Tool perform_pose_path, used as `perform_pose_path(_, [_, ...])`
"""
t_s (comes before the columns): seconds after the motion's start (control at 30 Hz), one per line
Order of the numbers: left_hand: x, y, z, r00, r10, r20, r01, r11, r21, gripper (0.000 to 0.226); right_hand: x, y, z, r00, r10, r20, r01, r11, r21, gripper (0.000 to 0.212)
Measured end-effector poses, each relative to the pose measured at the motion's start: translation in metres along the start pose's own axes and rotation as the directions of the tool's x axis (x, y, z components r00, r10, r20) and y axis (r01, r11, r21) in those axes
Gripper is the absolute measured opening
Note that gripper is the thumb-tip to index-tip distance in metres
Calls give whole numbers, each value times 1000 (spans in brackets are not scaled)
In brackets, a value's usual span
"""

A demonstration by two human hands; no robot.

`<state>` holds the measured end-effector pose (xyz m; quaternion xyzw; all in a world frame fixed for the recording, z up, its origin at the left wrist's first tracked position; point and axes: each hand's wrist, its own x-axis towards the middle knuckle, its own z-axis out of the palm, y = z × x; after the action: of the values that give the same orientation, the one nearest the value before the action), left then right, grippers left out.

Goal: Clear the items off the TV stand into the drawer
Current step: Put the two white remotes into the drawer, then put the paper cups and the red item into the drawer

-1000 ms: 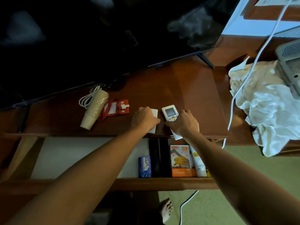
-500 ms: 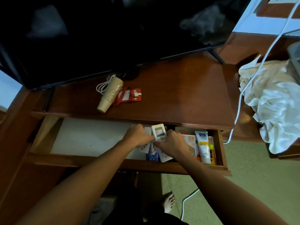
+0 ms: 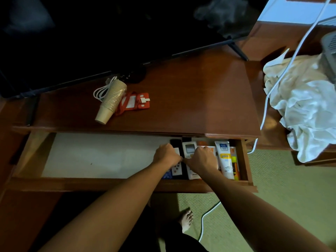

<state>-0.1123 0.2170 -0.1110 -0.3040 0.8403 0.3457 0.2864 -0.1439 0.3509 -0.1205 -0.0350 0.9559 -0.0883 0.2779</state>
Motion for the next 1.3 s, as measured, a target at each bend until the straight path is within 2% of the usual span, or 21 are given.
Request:
perform_pose_path(0.13, [10, -5, 7, 997, 57, -45, -55, 997, 60, 34, -1, 1, 3, 1000, -23, -13, 22, 999, -31, 72])
perform_pose_path(0.2, [9, -7, 6, 995, 81, -50, -76, 993, 94, 28, -2, 0, 3, 999, -43, -4, 43, 999, -33, 62])
perform_pose_path(0.37, [12, -19, 10, 991, 117, -60, -109, 987, 121, 32, -5, 4, 6, 997, -70, -19, 70, 997, 10, 34])
perform_pose_path(0.47, [13, -25, 11, 980, 162, -114, -146, 979, 141, 32, -3, 8, 5, 998, -65, -24, 66, 997, 39, 31])
perform_pose_path(0.57, [17, -30, 11, 959, 229, -165, -195, 960, 200, 23, 1, 10, 5, 996, -76, -49, 79, 994, 75, 30])
perform_pose_path(0.7, [23, -36, 16, 948, 279, -150, -230, 932, 279, 22, 6, 10, 8, 997, -57, -51, 61, 995, 80, 21])
perform_pose_path(0.87, [27, -42, 21, 960, 244, -139, -219, 961, 169, 17, 7, 13, 14, 995, -83, -51, 85, 995, 43, 16])
perform_pose_path(1.0, [27, -45, 12, 950, 267, -162, -242, 957, 160, 15, 3, 9, 12, 989, -124, -80, 126, 992, 21, 10])
perform_pose_path(1.1, [21, -40, -4, 947, 267, -180, -243, 959, 144, 12, -3, -5, -4, 963, -220, -155, 228, 973, 36, 13])
perform_pose_path(1.17, [14, -32, -19, 956, 259, -136, -246, 963, 109, 13, -8, -21, -21, 937, -279, -212, 301, 950, 82, 15])
perform_pose_path(1.3, [-9, -17, -63, 931, 332, -154, -330, 943, 38, 16, -18, -59, -59, 876, -372, -308, 427, 894, 136, 18])
